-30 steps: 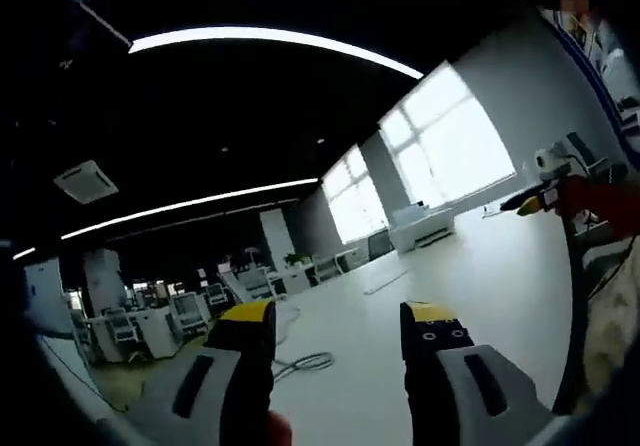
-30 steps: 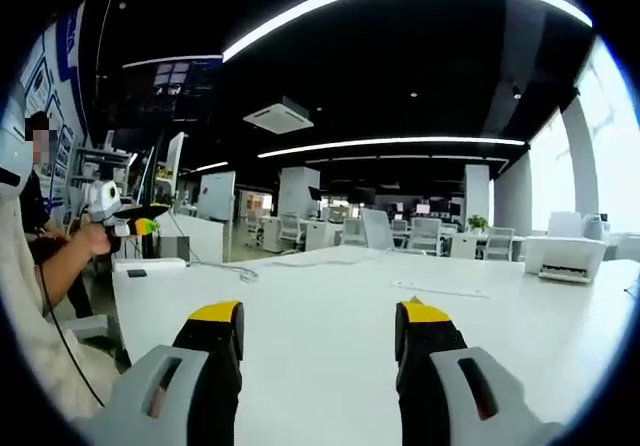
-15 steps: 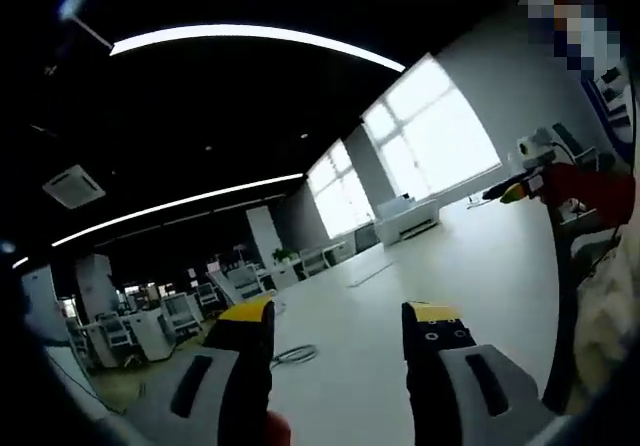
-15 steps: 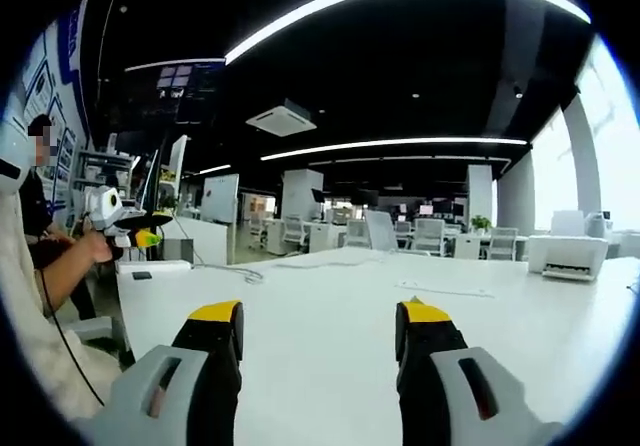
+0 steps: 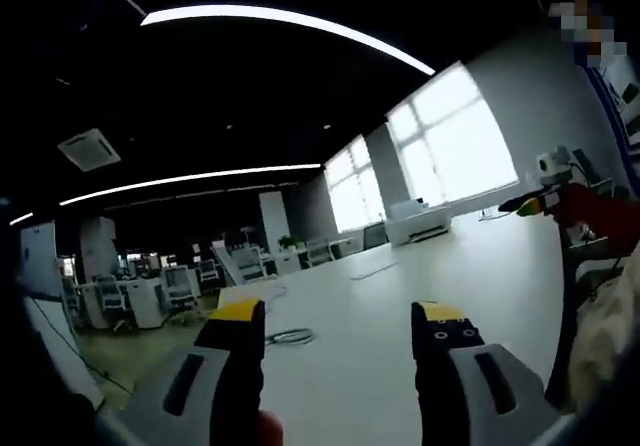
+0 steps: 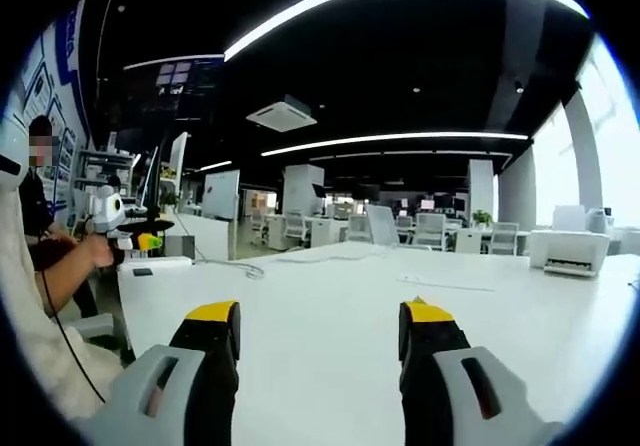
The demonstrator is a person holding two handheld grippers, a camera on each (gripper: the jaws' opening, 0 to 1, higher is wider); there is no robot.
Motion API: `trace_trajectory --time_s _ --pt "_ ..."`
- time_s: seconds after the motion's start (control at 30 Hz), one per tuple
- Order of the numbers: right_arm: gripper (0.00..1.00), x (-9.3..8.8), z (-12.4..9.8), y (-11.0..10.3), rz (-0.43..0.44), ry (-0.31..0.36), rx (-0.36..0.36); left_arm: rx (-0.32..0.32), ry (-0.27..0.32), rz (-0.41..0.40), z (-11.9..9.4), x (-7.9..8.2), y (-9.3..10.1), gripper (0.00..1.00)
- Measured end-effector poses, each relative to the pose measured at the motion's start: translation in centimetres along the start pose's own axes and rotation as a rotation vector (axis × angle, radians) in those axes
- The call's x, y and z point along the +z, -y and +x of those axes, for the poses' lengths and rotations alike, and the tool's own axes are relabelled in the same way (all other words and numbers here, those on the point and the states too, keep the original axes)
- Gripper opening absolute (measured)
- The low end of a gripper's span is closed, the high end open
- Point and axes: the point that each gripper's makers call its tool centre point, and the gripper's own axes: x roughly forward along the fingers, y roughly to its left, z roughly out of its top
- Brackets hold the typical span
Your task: Pick up the power strip scattered on the table, fix it on the side mounting bracket of the table, and press the switch
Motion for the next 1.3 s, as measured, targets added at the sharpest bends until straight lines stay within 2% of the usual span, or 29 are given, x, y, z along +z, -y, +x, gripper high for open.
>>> trace_trajectory --time_s 0.13,0.3,0.77,0.93,1.0,1.23,1.3 --pt "0.61 -0.1 0.0 0.0 -0.001 -0.002 0.002 0.004 0.004 -0.03 -0.1 -0.2 -0.2 0.71" --pt "0.62 -0.1 0.0 0.0 0.001 -0.001 0.001 -0.023 0.003 -0.04 0.0 -0.5 0.4 0.75" --pt "0.62 0.0 -0.1 0.8 0.0 0.01 -0.012 -0.025 -0.03 -0.067 0.1 -1.2 0.3 0.75" --pt "0.62 0.1 -0.2 1.2 0.002 0.014 -0.012 -0.032 -0.038 -0.075 0.0 -0.7 0.0 0.76" --pt "0.62 0.1 -0.2 1.1 0.003 0.015 -0.012 -0.047 -0.081 -0.086 -0.1 -1.3 0.2 0.75" --pt "0.62 0.2 -0.1 0.6 -0.001 0.021 -0.011 -0.057 -0.1 -0.069 0.0 -0.6 -0.2 0.75" --pt "0.62 0.3 -0.2 0.5 -0.001 0.023 -0.01 -0.046 -0.125 -0.051 0.0 -0.8 -0.7 0.74"
